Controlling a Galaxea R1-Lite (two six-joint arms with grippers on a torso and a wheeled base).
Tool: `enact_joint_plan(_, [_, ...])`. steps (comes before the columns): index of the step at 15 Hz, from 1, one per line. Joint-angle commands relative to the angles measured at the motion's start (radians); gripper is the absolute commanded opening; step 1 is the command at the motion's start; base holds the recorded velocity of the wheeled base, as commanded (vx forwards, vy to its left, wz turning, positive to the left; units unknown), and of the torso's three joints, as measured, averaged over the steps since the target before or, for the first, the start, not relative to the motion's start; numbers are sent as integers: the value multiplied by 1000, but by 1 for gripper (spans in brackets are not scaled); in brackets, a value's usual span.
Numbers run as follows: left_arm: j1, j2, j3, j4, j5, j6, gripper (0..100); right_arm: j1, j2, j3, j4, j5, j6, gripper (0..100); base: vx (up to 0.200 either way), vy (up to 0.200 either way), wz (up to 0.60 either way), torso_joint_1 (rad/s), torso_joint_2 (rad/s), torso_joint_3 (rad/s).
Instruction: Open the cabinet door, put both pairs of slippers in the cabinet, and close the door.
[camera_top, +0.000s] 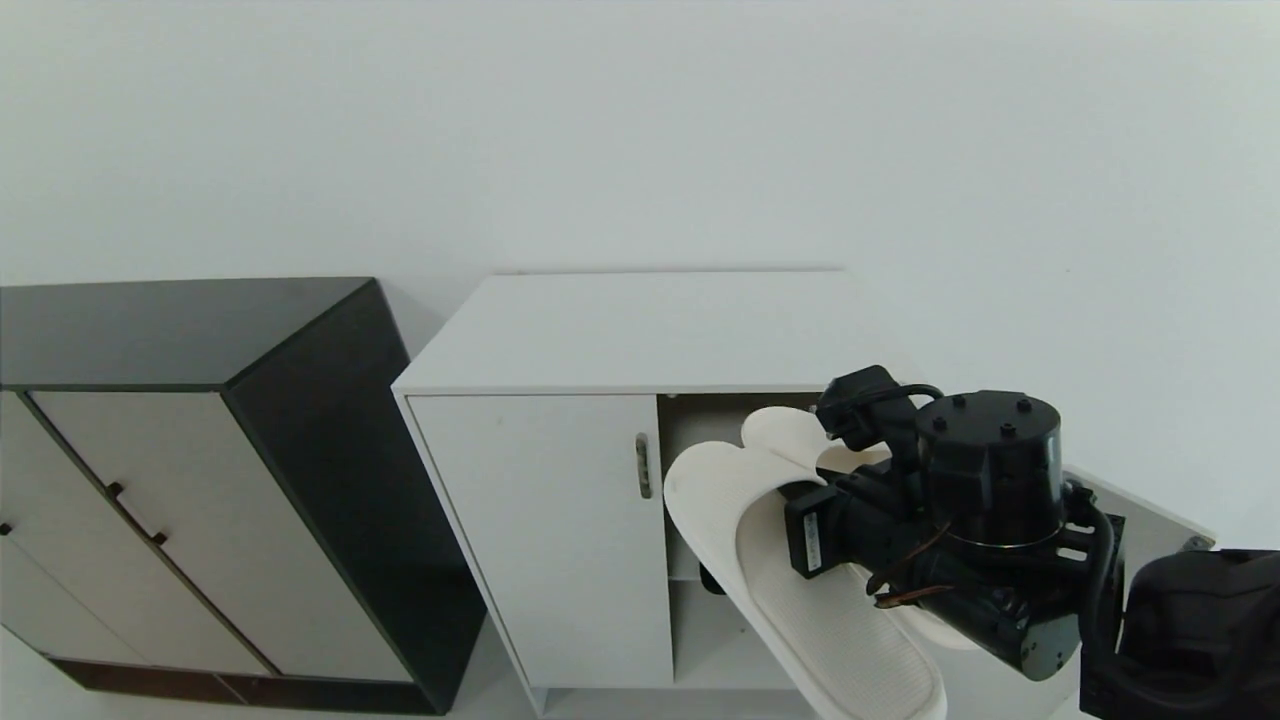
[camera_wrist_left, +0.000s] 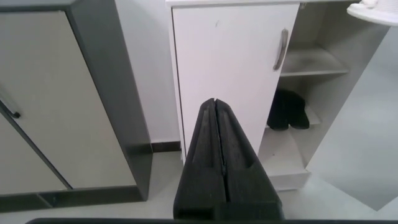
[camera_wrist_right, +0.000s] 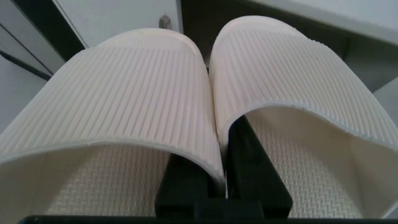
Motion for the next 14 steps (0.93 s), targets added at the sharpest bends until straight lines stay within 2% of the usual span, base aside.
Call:
enact_joint_plan(1, [0,1,0,0,0,0,0,1,5,1,-1,0,0,0,0,0,0,-212,535,310])
enact_joint_plan(14, [0,1,0,0,0,-2,0,1,13,10,-2,0,-9,0,0,0,0,-186,506,316])
